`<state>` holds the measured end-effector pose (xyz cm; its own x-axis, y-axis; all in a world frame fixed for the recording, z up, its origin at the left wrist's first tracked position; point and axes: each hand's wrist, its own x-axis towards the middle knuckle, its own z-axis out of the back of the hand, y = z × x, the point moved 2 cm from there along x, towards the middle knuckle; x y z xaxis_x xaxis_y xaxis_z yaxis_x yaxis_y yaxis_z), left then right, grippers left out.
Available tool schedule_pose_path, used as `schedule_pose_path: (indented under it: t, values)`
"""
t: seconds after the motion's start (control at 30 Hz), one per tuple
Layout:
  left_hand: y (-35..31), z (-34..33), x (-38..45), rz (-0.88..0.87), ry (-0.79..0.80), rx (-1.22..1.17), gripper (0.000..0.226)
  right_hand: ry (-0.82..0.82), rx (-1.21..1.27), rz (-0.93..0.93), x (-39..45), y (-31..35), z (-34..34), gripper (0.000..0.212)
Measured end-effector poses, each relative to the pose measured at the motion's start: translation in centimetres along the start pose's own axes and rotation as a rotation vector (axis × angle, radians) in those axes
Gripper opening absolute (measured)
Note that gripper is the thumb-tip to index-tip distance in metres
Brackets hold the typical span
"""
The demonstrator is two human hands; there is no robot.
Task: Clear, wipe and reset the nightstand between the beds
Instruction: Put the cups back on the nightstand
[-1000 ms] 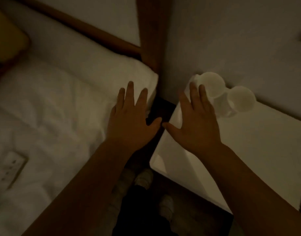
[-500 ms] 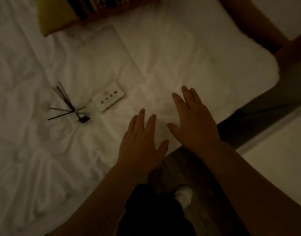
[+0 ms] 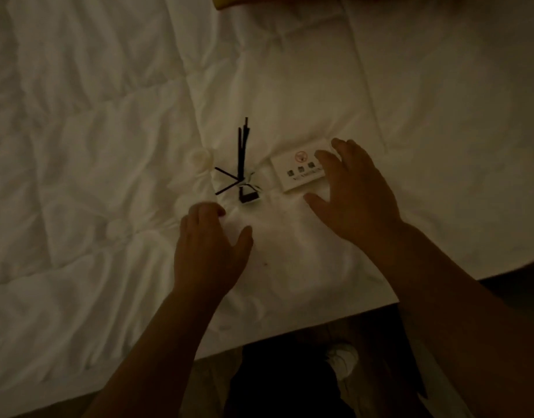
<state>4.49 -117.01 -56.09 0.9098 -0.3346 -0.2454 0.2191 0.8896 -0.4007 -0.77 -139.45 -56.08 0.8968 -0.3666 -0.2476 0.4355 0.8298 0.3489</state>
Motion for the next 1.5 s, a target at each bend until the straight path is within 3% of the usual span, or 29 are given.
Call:
schedule_pose_path:
  t: [0.13, 0.33, 0.5, 0.6, 0.7, 0.83, 1.03, 1.27, 1.5]
  values:
    - [0.1, -0.1, 3.2, -0.052, 0.036, -0.129, 0.075, 0.034, 0.018, 0.024, 3.2, 1.3, 0.5, 0.062]
    - [-0.7, -0.5, 6.3, -0.166, 0.074, -0.291, 0.038, 0.238, -0.121, 0.128, 6.4, 1.6, 0.7, 0.058]
    - [-0.4, -0.3, 7.5, -0.079, 0.106, -0.458, 0.035, 0.339, -0.184, 0.125, 6.8, 1.6, 0.8, 0.072]
    - [-0.2, 0.1, 7.4, -0.148, 0.104, -0.403, 0.032, 0.377, -0.162, 0.103, 6.5, 1.7, 0.9, 0.058]
    - [-0.8, 0.7, 7.1, -0.243, 0.086, -0.404, 0.035, 0.339, -0.152, 0.112, 5.6, 1.7, 1.4, 0.033]
    - [-2.2, 1.4, 6.8, -0.315, 0.093, -0.416, 0.032, 0.241, -0.131, 0.133, 3.8, 1.1, 3.0, 0.022]
    - [-7.2, 1.3, 6.0, -0.413, 0.159, -0.453, 0.035, -0.011, -0.141, 0.058, -0.9, -2.2, 6.9, 0.016]
    - [-16.9, -1.5, 2.1, -0.593, 0.279, -0.456, 0.031, -0.063, -0.156, -0.150, -9.5, -10.7, 9.0, 0.013]
    - [-27.6, -7.0, -6.3, -0.895, 0.394, -0.263, 0.034, -0.070, -0.117, -0.371, -22.3, -19.8, 10.3, 0.019]
